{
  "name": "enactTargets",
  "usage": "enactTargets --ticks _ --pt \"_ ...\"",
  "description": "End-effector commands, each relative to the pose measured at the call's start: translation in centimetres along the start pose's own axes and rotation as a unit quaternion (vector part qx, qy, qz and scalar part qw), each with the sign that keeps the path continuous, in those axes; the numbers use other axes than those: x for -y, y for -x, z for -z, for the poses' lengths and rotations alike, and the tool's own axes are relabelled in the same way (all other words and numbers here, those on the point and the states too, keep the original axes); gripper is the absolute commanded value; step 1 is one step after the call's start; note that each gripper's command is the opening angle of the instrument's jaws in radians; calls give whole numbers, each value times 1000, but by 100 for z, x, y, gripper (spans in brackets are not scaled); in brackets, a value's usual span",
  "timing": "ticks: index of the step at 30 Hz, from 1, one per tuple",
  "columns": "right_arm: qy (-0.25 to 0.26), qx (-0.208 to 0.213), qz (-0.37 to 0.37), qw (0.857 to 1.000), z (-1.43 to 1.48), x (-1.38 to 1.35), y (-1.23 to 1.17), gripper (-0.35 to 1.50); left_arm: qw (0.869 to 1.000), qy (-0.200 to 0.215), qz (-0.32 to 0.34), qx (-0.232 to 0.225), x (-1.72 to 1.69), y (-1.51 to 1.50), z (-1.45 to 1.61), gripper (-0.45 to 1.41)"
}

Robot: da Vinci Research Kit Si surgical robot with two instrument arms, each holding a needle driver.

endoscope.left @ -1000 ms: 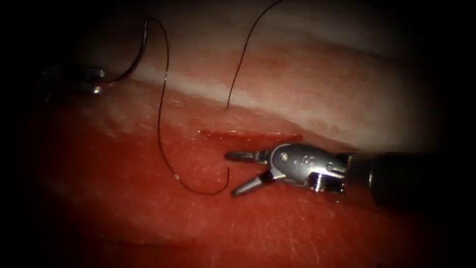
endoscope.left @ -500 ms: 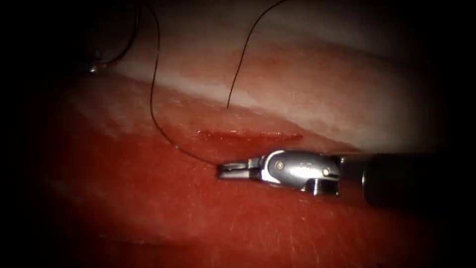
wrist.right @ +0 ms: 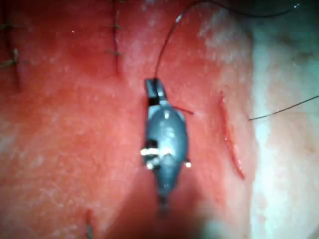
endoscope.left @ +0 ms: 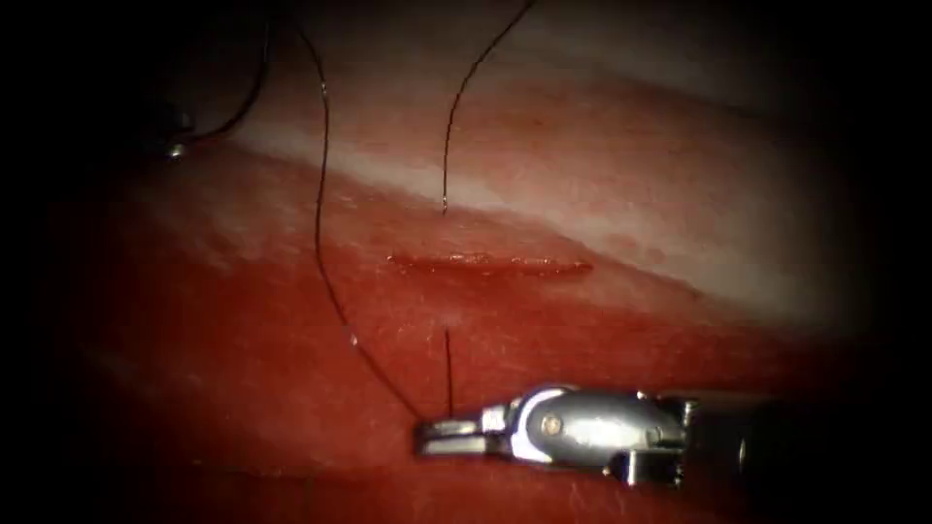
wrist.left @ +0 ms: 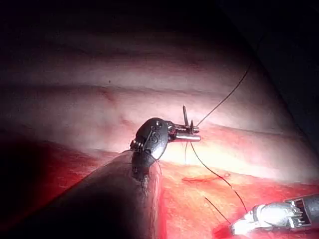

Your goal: Wound Closure

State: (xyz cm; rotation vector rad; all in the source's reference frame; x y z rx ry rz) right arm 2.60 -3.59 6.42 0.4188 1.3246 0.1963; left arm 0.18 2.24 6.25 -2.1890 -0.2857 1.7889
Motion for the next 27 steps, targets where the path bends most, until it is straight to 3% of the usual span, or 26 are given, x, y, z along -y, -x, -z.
enactTargets --ticks 1,6,10,11,12,13,14,18,27 --pt "-14 -3 0 1000 -16 31 -14 -35 1000 6 -1 -1 1 -1 -4 -45" --pt "-38 -13 -8 999 -26 58 -34 -35 1000 8 -1 -3 0 -3 -2 -45" --pt "-32 -32 -13 999 -26 49 -42 -35 1000 10 -1 -2 3 1 0 -45" --pt "-17 -47 -14 999 -24 37 -38 29 1000 10 -1 -3 5 3 1 -45" --pt "-10 -53 -13 998 -23 32 -35 54 1000 12 0 -2 6 4 1 -45" --pt "5 -52 -14 999 -22 19 -27 96 1000 13 0 -3 9 6 3 -45" --pt "14 -48 -11 999 -19 6 -17 113 1000 11 1 -1 12 8 5 -45" --pt "32 -40 6 999 -10 -33 11 125 1000 2 3 7 27 16 19 -45" --pt "65 -27 26 997 -9 -106 51 125 1000 -4 4 13 39 25 27 -45"
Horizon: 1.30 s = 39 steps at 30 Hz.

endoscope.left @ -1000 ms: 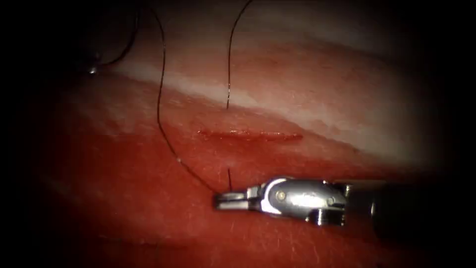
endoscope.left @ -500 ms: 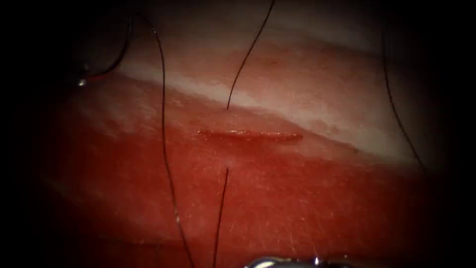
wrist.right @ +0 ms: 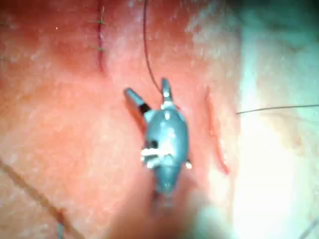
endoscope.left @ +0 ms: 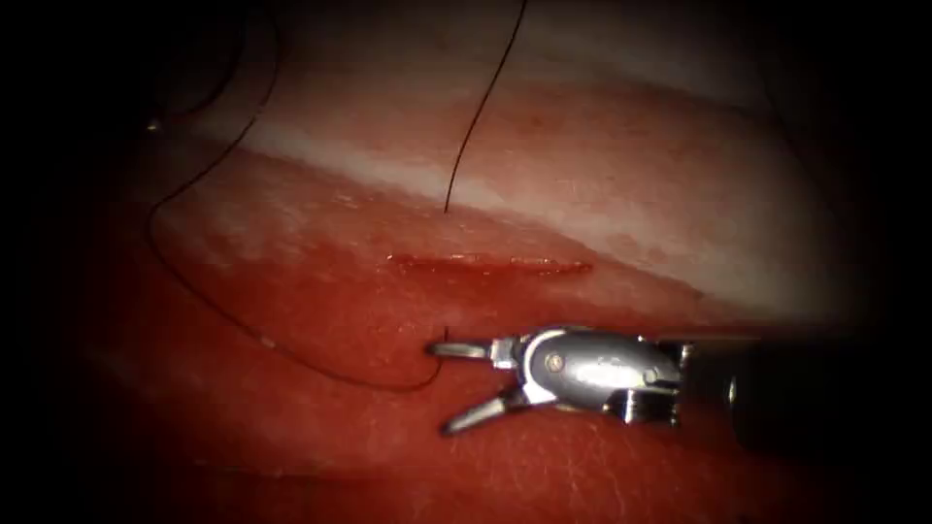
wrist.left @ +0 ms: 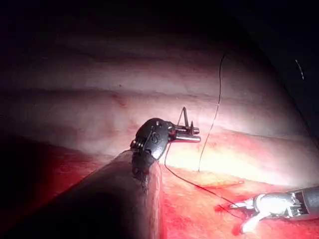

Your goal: Wound Closure

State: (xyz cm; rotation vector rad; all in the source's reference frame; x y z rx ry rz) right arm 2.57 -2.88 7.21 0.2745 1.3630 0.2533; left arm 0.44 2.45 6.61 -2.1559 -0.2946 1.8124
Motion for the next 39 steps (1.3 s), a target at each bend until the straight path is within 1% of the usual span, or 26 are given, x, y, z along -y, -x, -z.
enactTargets --ticks 1,4,8,10,12,13,18,23,29,34,39 --pt "3 0 6 1000 -16 -16 15 125 1000 -1 -1 0 8 6 -2 -45" --pt "6 1 9 1000 -22 -23 29 123 1000 -3 -1 2 13 11 0 -45" --pt "2 12 12 1000 -26 -24 42 114 1000 -7 -1 6 21 18 4 -45" --pt "-2 20 14 1000 -26 -22 44 91 1000 -9 2 9 28 26 6 -45" --pt "-18 16 15 1000 -24 -19 43 -10 1000 -15 1 14 34 31 7 -45" --pt "-22 18 15 999 -22 -17 42 -35 1000 -18 1 16 36 34 8 -45" --pt "-36 22 16 999 -15 -2 29 -35 999 -27 2 23 47 47 12 -45" --pt "-51 22 20 998 -9 27 9 -35 999 -30 4 26 52 53 15 -45" --pt "-72 20 32 997 -6 77 -18 -35 999 -31 4 27 56 57 20 -45" --pt "-92 18 21 995 -15 130 -45 -35 999 -35 6 30 62 63 22 -45" --pt "-107 12 18 994 -27 166 -80 -35 999 -38 6 33 63 65 23 -45"
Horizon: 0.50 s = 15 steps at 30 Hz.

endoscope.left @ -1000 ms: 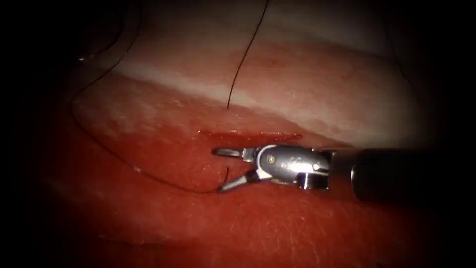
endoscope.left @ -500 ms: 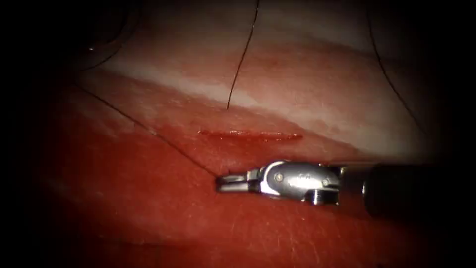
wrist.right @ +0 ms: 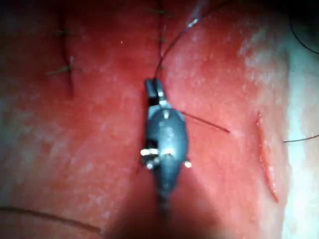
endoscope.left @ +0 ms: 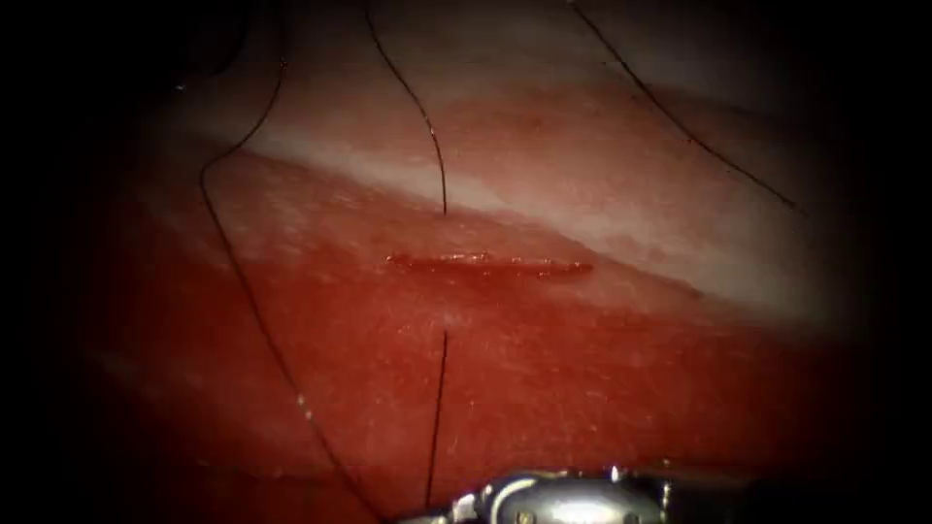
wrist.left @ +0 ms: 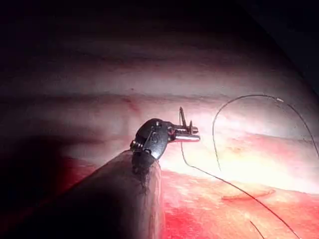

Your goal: Wound Closure

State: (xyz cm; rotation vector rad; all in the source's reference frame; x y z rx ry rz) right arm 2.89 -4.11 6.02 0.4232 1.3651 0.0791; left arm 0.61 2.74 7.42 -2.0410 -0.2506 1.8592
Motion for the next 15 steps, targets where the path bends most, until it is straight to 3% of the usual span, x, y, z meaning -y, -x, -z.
enactTargets --ticks 1,4,6,7,8,11,15 --pt "-6 -4 1 1000 -16 9 -12 -35 1000 0 -1 0 6 3 -4 -45" --pt "-5 -9 -1 1000 -20 7 -28 -35 1000 0 -1 0 6 3 -3 -45" --pt "1 -19 -7 1000 -19 1 -29 32 1000 -1 -1 1 7 4 -3 -45" --pt "23 -29 4 999 -15 -10 -24 95 1000 -1 -1 1 8 5 -2 -45" --pt "27 -30 5 999 -12 -15 -21 110 1000 -1 -1 1 9 5 -2 -45" --pt "36 -25 13 999 -2 -31 -10 116 1000 -3 -2 3 11 8 0 -45" --pt "65 -10 33 997 21 -73 14 118 1000 -5 1 4 13 10 1 -45"
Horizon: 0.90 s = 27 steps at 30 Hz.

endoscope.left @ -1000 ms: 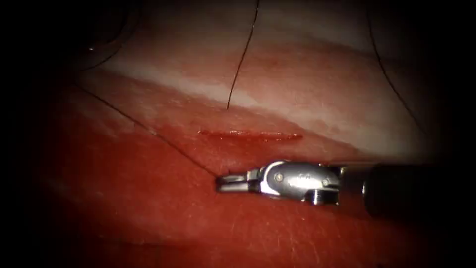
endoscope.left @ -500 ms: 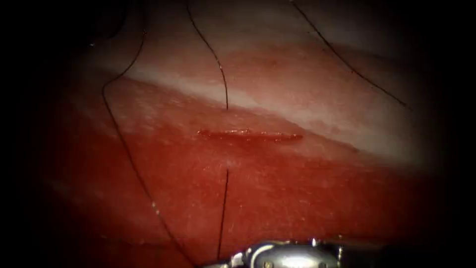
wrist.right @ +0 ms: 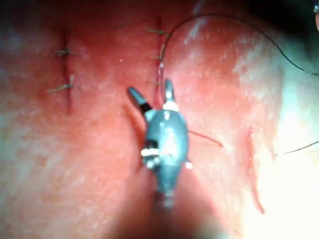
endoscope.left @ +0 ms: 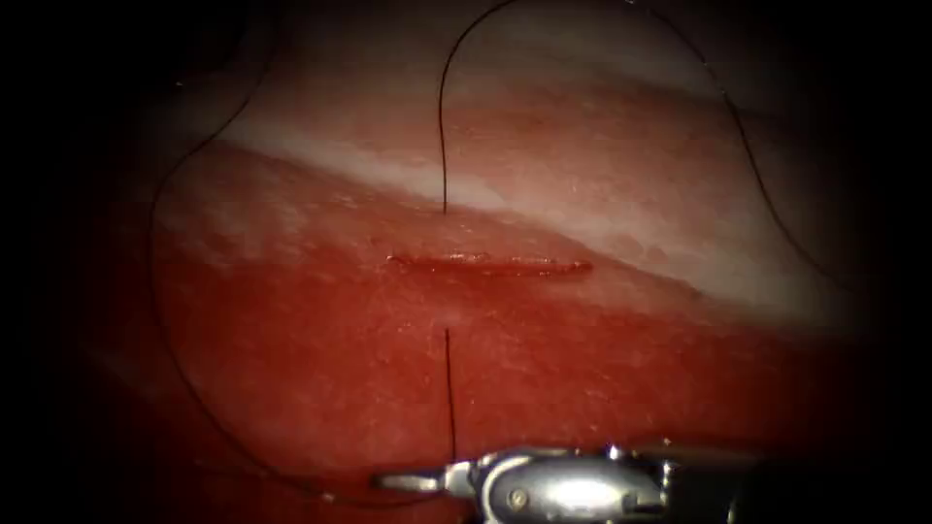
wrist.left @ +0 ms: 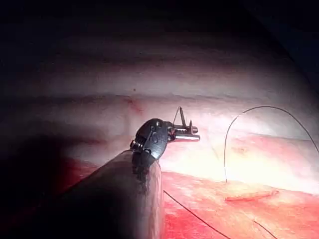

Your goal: Wound Closure

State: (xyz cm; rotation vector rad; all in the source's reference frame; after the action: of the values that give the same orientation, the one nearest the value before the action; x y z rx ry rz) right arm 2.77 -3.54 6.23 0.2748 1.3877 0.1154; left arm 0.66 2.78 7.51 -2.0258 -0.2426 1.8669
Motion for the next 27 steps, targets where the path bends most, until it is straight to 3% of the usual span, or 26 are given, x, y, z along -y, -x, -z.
enactTargets --ticks 1,6,16,19,22,24,25,27 --pt "9 2 1 1000 0 -24 18 118 1000 0 1 0 7 4 -4 -45" --pt "30 14 12 999 5 -66 57 120 1000 0 1 1 8 5 -2 -45" --pt "46 28 18 998 1 -100 112 115 1000 -2 3 2 11 9 0 -45" --pt "47 29 19 998 -1 -105 119 108 1000 -2 3 2 12 10 0 -45" --pt "48 29 19 998 -1 -108 122 89 1000 -2 3 3 11 10 0 -45" --pt "49 29 19 998 -3 -106 120 89 1000 -3 3 3 11 10 0 -45" --pt "47 28 19 998 -4 -104 117 81 1000 -3 3 3 11 10 0 -45" --pt "31 18 21 999 -2 -100 114 -3 1000 -3 3 3 11 10 -1 -45"
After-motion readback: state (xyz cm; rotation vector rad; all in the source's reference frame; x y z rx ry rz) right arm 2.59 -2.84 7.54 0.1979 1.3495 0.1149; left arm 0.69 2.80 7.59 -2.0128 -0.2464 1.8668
